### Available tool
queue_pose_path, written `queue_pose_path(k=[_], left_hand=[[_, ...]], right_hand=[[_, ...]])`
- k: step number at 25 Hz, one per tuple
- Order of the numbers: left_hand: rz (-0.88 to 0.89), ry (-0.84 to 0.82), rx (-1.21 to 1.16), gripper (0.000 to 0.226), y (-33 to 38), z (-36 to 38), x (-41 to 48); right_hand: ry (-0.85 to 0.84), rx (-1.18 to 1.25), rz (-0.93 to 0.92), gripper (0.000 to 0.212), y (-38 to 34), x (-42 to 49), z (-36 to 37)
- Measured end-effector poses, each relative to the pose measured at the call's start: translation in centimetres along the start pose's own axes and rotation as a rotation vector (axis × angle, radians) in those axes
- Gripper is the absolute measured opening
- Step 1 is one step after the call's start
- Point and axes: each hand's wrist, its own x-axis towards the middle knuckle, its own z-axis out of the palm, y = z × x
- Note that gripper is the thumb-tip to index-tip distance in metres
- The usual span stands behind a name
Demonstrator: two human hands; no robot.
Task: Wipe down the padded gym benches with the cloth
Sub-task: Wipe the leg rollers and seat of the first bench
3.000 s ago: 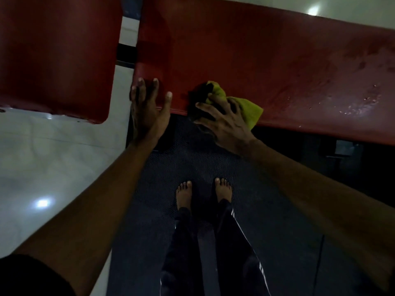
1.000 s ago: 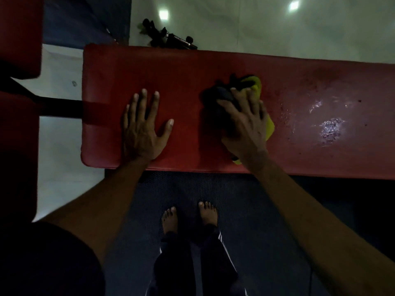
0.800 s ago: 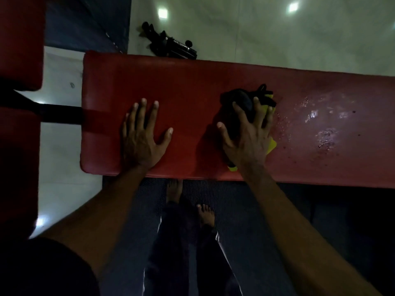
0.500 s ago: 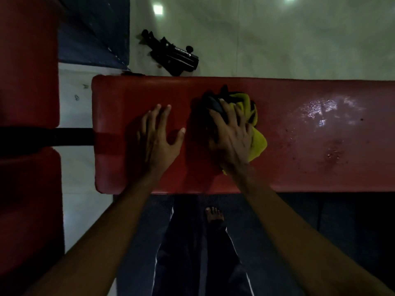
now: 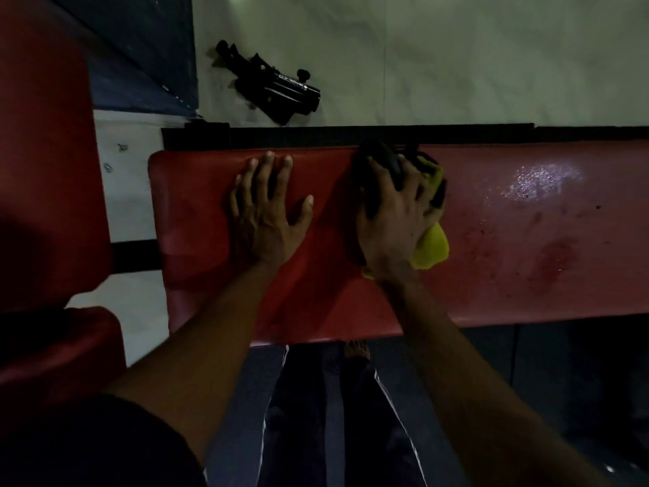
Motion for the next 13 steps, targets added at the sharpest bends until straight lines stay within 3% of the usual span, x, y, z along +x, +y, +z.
queue_pose_path(k=[4, 5, 9, 11, 13], left_hand=[[-0.009, -0.004, -0.004, 0.065, 0.0, -0.1, -0.3], [-0.013, -0.011, -0.006, 0.066, 0.0, -0.2, -0.2], [-0.024, -0.042, -0.008, 0.067, 0.1, 0.0, -0.2], [-0.021, -0.042, 0.002, 0.067, 0.1, 0.1, -0.2], [-0.023, -0.047, -0.003, 0.067, 0.2, -0.1, -0.1]], right_hand=[[-0.100, -0.200, -0.438, 0.048, -0.4, 3.5, -0.5], [-0.094, -0.231, -0.420, 0.051, 0.8, 4.8, -1.2], [-0.035, -0.152, -0.005, 0.043, 3.8, 8.5, -2.8], [-0.036, -0.226, -0.007, 0.042, 1.7, 8.2, -2.0], [-0.087, -0.227, -0.132, 0.046, -1.1, 6.4, -1.2]])
